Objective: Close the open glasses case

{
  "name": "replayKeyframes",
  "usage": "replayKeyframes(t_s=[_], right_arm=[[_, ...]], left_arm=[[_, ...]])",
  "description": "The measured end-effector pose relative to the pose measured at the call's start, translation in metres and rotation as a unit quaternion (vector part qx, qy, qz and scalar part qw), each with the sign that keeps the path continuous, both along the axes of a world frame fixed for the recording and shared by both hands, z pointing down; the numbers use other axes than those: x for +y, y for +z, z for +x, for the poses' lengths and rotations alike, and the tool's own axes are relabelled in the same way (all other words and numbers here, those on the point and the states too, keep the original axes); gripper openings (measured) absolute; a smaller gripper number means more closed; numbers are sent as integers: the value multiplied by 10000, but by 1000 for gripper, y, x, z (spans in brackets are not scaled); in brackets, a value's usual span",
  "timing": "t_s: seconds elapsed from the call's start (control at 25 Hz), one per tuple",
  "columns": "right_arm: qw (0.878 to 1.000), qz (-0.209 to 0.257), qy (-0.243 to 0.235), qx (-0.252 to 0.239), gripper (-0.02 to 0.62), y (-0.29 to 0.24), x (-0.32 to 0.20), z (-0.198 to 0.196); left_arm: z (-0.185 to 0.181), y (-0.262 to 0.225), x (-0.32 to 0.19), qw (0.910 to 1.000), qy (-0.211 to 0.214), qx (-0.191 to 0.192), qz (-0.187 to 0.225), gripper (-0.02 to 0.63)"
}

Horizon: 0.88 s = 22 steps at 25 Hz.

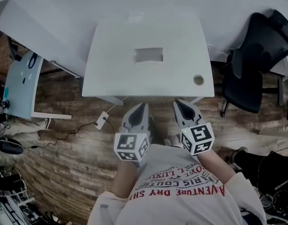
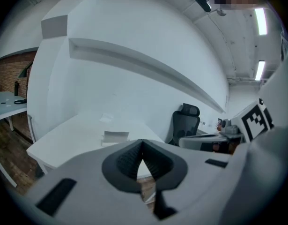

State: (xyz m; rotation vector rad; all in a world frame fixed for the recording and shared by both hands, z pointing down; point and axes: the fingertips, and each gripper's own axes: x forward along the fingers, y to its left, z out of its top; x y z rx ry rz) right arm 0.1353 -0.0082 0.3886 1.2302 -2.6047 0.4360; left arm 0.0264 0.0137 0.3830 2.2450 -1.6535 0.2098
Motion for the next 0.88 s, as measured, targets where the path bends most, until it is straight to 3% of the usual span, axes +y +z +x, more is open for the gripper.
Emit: replayKeyframes(t_s=[0.56,0.88], right_arm=[[9973,-164,663,262,12,6,-158,-34],[9956,-323,807,340,12,23,-241,-77]], left_arm=[[-37,16,-179,9967,782,66,-229,5],[-89,41,-258,9956,797,84,-481,5]])
